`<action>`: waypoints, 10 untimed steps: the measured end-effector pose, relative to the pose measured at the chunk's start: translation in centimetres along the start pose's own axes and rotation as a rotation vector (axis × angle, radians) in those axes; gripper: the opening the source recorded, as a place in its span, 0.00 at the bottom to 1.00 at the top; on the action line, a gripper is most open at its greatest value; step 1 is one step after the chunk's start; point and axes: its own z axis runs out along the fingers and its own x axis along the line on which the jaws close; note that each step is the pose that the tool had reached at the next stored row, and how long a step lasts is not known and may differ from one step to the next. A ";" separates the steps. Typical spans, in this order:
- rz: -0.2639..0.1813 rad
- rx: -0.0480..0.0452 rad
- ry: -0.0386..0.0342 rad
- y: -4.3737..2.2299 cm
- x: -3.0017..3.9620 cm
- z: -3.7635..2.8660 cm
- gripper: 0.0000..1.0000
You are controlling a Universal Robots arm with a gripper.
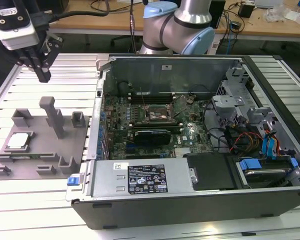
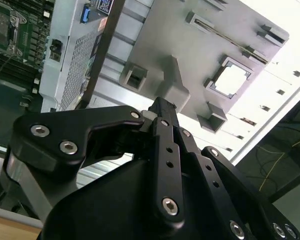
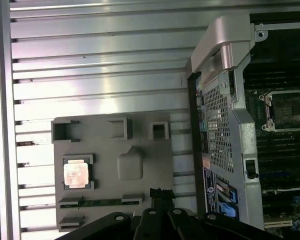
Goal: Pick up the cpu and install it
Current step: 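Reach for the cpu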
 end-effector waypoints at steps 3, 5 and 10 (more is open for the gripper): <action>0.000 0.0000 0.0000 -0.04 0.52 0.04 0.11; 0.000 0.0001 -0.0001 -0.09 1.10 0.17 0.11; 0.000 0.0000 -0.0008 -0.22 2.38 0.93 0.11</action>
